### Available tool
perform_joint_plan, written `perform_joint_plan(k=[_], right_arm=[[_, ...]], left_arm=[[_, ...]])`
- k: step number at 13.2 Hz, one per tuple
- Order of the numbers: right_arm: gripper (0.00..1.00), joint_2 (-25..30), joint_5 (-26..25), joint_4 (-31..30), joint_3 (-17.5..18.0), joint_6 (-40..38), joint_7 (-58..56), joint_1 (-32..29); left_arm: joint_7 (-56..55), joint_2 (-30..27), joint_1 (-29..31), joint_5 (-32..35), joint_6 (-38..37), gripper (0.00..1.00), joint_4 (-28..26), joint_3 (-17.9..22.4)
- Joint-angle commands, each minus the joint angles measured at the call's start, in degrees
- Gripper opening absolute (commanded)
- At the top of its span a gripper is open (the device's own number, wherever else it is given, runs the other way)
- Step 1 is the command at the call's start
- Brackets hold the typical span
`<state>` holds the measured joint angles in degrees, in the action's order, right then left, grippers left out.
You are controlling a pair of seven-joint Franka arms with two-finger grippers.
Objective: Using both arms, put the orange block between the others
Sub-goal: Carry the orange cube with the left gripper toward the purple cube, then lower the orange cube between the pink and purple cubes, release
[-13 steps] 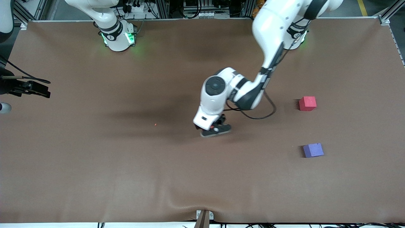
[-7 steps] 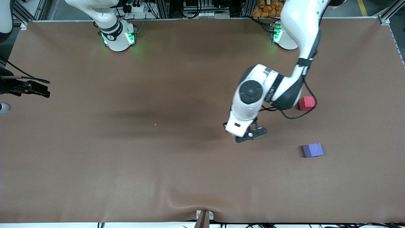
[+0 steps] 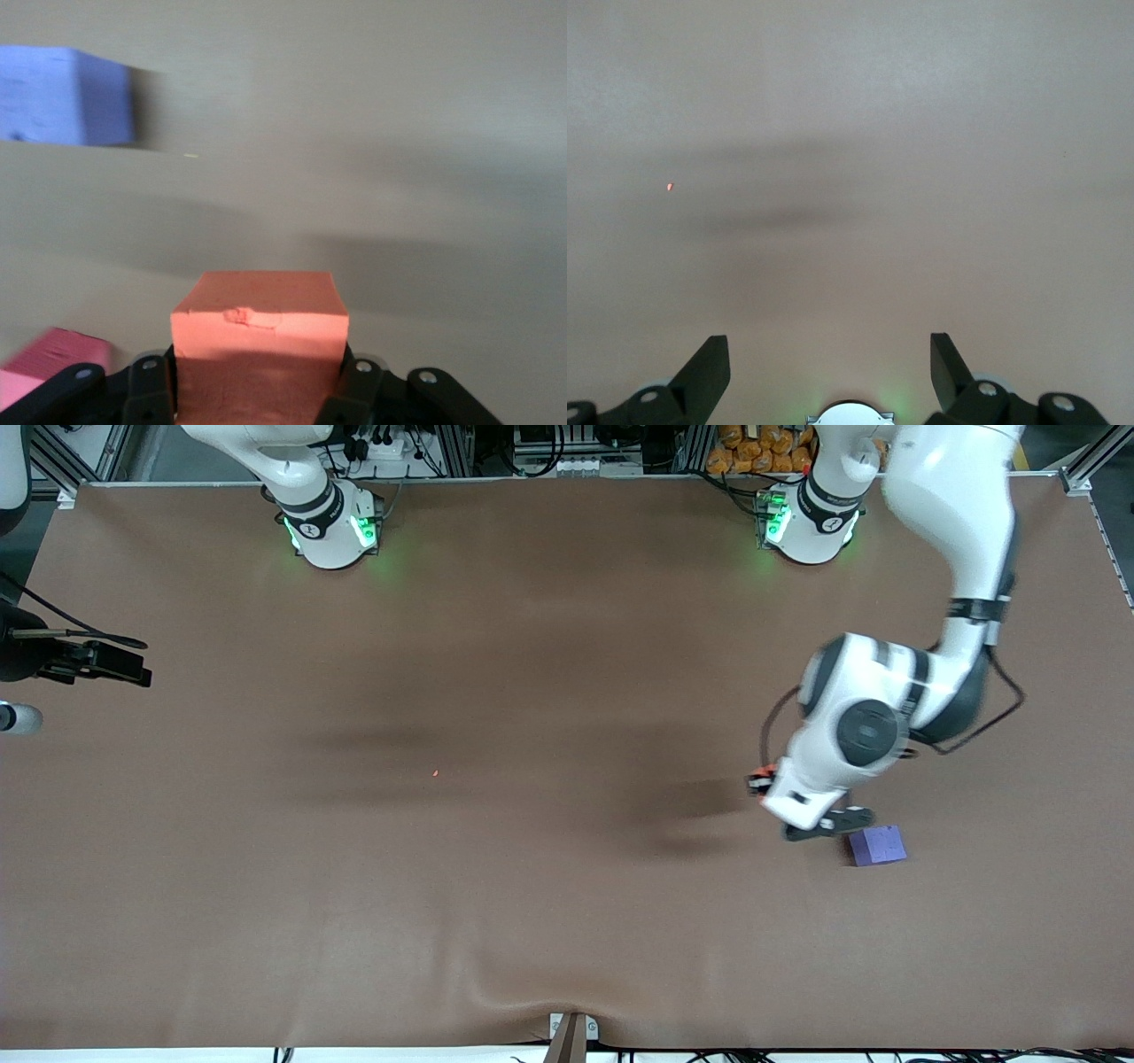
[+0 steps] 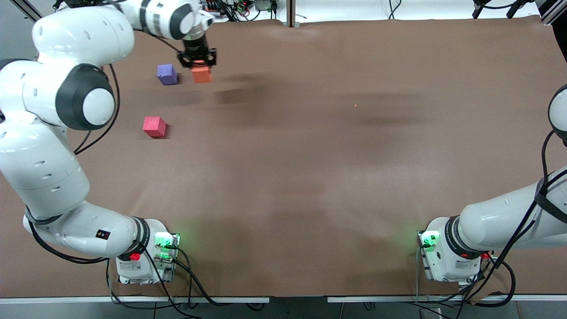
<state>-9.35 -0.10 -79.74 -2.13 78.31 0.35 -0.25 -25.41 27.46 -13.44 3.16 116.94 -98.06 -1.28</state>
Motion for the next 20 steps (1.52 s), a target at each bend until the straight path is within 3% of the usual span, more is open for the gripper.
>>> perform_joint_plan(k=[1,8,20], right_arm=[[1.00,0.9,1.0,-0.2,-0.2,-0.4,0.3,0.2],[1.00,0.4,0.2,-0.1,-0.2,0.3,-0.3,-0.1],[1.00,0.0,0.5,0.1,-0.2,2.5,-0.4,0.1]], left_arm=[[4.6,-1.5,3.9,1.3,1.0,0.00,-4.0,-0.9],[11.3,-1.6,9.9,1.4,15.2,0.00,-12.9,-0.9],[15.5,2.1,15.2,1.5,20.9,0.00,-15.2,-0.9]])
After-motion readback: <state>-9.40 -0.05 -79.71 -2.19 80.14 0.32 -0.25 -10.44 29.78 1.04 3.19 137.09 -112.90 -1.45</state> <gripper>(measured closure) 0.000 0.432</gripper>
